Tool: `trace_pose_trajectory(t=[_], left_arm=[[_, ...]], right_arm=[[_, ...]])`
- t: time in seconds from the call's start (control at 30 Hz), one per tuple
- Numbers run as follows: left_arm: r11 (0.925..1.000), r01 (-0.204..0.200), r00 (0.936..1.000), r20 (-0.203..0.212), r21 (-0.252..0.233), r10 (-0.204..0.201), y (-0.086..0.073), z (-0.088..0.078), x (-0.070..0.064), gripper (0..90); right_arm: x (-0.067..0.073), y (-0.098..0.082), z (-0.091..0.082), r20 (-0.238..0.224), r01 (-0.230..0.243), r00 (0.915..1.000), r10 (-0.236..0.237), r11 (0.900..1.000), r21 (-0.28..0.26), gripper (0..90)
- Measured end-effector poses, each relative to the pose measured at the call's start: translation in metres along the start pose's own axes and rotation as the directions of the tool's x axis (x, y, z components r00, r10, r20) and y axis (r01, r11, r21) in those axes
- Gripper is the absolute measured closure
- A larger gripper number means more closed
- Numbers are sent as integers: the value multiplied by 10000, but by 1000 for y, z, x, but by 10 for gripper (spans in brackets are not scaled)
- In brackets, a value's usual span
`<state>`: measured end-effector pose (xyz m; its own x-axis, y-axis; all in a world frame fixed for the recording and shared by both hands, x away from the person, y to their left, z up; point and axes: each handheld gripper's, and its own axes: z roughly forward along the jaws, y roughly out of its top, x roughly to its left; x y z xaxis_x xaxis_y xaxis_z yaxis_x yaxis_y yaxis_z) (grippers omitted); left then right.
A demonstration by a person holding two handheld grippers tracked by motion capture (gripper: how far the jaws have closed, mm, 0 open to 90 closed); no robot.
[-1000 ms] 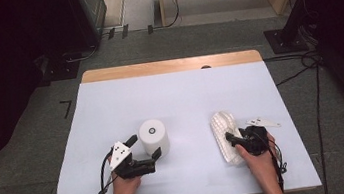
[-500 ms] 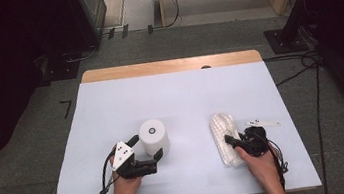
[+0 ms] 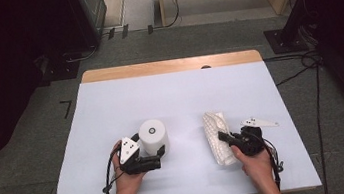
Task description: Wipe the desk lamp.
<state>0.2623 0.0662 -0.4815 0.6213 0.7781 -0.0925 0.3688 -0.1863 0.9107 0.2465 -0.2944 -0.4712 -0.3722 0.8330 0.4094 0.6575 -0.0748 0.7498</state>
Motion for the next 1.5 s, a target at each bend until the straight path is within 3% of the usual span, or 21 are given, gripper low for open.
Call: trace_pose_trajectory(t=[0.17,0.3,0.43,0.6,0.7,0.8,0.93,1.07,1.17,1.27,1.43,1.5], left_arm=[[9997,-105,9998,-146,218,108,2,8,-1,0],[9995,-86,9999,72,289,84,1,14,2,16],[9986,-444,9989,-155,292,449,2,18,-2,62],[9988,-372,9993,-32,308,374,1,20,0,70],[9976,-604,9980,-155,351,609,2,19,-1,80],[9940,-949,9955,-30,549,952,4,16,-4,84],[9823,-1763,9842,292,633,1748,7,13,-15,86],[9768,-2054,9766,779,608,2005,10,12,-29,86],[9609,-2676,9612,887,714,2611,12,13,-42,86],[9583,-2794,9552,1183,592,2712,14,10,-51,86],[9508,-3060,9456,1315,489,2976,20,2,-54,86],[9521,-3033,9445,1443,385,2951,22,-1,-53,86]], right_arm=[[17,15,-7,-397,261,9988,-281,9984,-507,811],[30,26,-7,-1028,360,9937,-448,9956,-861,811],[45,33,-8,-1050,821,9900,-942,9900,-1147,810],[57,38,-8,-1380,910,9844,-1089,9874,-1296,809],[63,39,-8,-1448,936,9830,-1126,9869,-1317,809],[68,42,-9,-1585,930,9806,-1156,9853,-1431,809],[76,47,-17,-2054,936,9711,-1212,9858,-1392,808],[83,52,-28,-2202,746,9694,-1081,9851,-1552,808],[92,50,-26,-2516,686,9623,-1033,9874,-1428,808],[102,46,-17,-2670,922,9562,-1201,9891,-1147,806],[102,40,-6,-2607,987,9584,-1167,9918,-813,803],[99,41,-8,-2559,939,9604,-1102,9927,-751,801]])
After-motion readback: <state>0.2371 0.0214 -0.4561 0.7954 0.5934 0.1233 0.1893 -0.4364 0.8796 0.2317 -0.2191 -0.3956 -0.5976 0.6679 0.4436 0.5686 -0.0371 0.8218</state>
